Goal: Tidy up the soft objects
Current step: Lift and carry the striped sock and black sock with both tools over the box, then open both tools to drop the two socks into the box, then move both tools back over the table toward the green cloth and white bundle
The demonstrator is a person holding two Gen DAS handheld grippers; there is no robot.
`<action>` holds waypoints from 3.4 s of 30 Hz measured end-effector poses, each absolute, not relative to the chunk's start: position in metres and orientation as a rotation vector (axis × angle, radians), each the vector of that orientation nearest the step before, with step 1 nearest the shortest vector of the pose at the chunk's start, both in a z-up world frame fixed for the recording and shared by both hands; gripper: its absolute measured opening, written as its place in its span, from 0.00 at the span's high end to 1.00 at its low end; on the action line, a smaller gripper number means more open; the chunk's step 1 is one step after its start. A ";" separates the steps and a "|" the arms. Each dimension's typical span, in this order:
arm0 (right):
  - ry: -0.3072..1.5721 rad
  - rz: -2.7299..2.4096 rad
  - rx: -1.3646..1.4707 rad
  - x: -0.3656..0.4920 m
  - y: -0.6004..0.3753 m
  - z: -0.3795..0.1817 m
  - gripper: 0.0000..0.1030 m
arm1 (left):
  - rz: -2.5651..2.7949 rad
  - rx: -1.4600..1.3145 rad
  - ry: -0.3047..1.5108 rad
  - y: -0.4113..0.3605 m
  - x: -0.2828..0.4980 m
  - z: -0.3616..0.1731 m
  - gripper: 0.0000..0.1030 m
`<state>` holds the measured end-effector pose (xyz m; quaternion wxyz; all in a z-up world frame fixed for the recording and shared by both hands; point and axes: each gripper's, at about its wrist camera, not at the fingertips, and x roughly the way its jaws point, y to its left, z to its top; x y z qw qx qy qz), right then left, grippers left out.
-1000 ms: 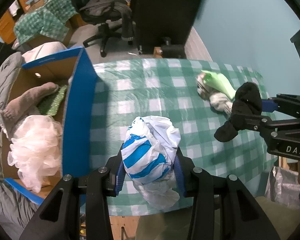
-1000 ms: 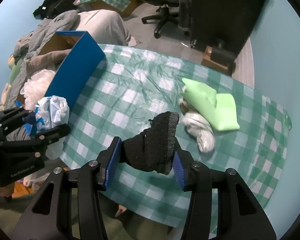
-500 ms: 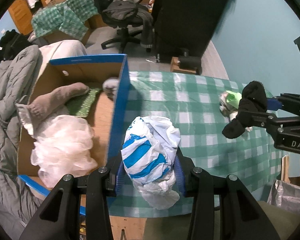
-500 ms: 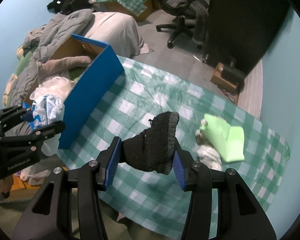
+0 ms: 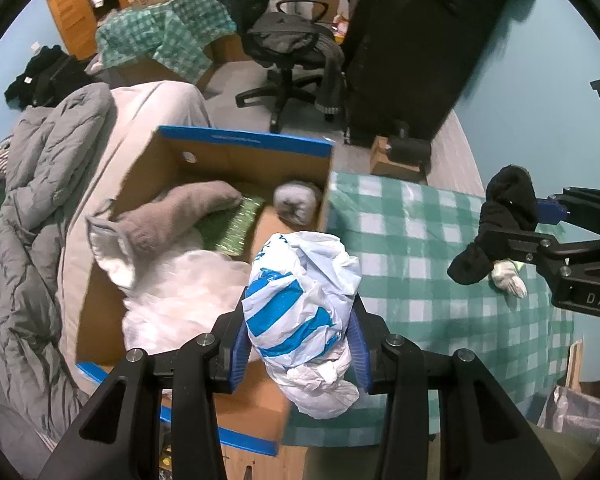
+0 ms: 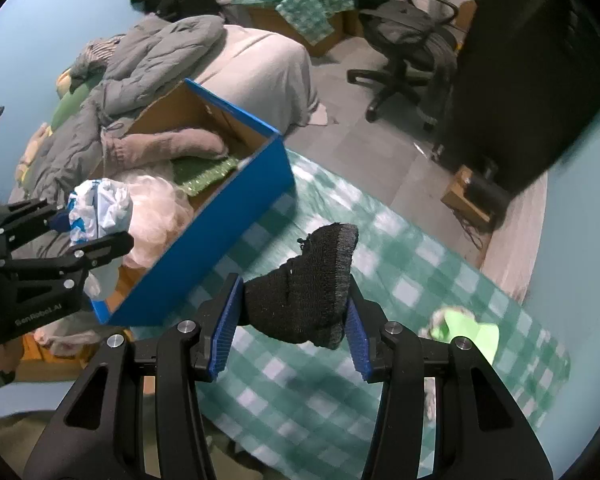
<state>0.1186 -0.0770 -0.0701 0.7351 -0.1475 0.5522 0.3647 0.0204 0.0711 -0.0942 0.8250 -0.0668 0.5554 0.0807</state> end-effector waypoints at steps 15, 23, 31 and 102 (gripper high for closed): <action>1.195 0.910 -0.337 0.138 0.012 -0.065 0.53 | 0.217 -0.222 1.189 0.135 0.035 -0.110 0.58; 1.216 0.961 -0.352 0.148 0.051 -0.077 0.53 | 0.239 -0.251 1.207 0.157 0.042 -0.125 0.58; 1.246 0.976 -0.371 0.154 0.077 -0.092 0.53 | 0.254 -0.286 1.233 0.168 0.043 -0.141 0.58; 1.276 0.587 -0.232 0.179 -0.221 -0.106 0.34 | 0.025 -0.128 1.268 -0.025 0.058 -0.129 0.27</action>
